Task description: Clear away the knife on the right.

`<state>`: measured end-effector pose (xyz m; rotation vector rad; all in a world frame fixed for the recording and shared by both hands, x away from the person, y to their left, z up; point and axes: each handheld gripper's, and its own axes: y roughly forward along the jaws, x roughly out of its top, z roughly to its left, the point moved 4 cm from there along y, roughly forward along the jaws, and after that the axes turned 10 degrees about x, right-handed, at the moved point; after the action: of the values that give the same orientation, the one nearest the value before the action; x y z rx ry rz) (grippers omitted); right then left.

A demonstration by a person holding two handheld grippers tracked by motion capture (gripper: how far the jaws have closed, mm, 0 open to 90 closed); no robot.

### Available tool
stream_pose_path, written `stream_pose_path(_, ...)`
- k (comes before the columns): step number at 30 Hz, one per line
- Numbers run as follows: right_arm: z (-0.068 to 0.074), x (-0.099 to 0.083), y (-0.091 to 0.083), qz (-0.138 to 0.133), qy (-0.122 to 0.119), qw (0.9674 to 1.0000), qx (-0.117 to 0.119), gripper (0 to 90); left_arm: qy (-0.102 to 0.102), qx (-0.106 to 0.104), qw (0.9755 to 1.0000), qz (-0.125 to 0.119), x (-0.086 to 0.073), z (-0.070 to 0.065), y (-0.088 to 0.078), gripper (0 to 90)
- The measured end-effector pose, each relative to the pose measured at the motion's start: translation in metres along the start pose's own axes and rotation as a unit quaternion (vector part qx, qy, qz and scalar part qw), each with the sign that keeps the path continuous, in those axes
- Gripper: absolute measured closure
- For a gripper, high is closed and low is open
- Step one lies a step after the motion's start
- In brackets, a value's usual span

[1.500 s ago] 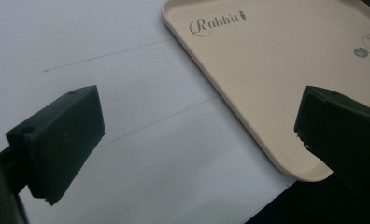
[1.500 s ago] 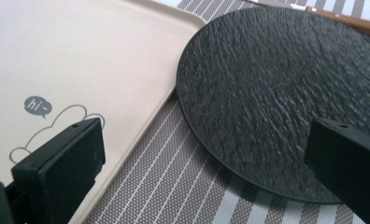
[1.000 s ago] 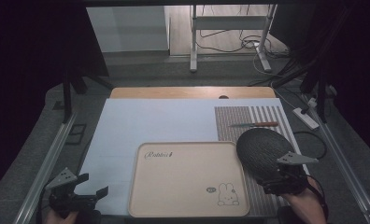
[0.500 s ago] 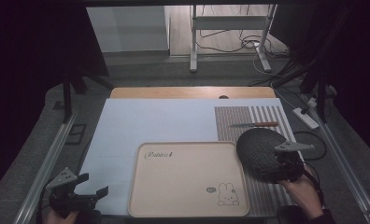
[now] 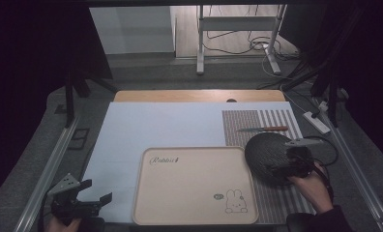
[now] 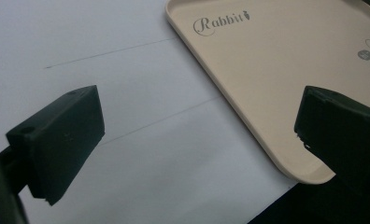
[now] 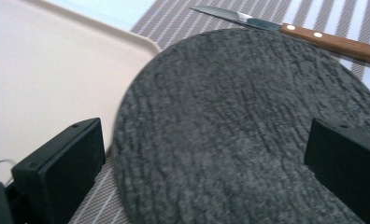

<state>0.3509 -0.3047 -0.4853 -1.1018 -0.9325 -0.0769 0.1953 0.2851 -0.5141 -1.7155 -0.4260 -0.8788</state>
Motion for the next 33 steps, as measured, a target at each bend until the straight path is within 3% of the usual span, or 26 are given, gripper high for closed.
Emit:
stream_pose_path(10, -0.019, 0.016, 0.016, 0.009, -0.002, 0.9999, -0.014, 0.0, -0.002, 0.000, 1.0000, 0.001, 0.000, 0.000, 0.000, 1.6)
stream_pose_path(17, -0.029, 0.021, 0.023, 0.019, 0.009, 0.9997, -0.011, 0.0, -0.001, 0.000, 1.0000, 0.001, 0.000, 0.000, 0.000, 1.6)
stream_pose_path(33, -0.062, 0.039, 0.048, 0.043, 0.026, 0.9981, -0.035, 0.0, -0.003, 0.000, 1.0000, 0.000, 0.000, 0.001, 0.000, 1.3)
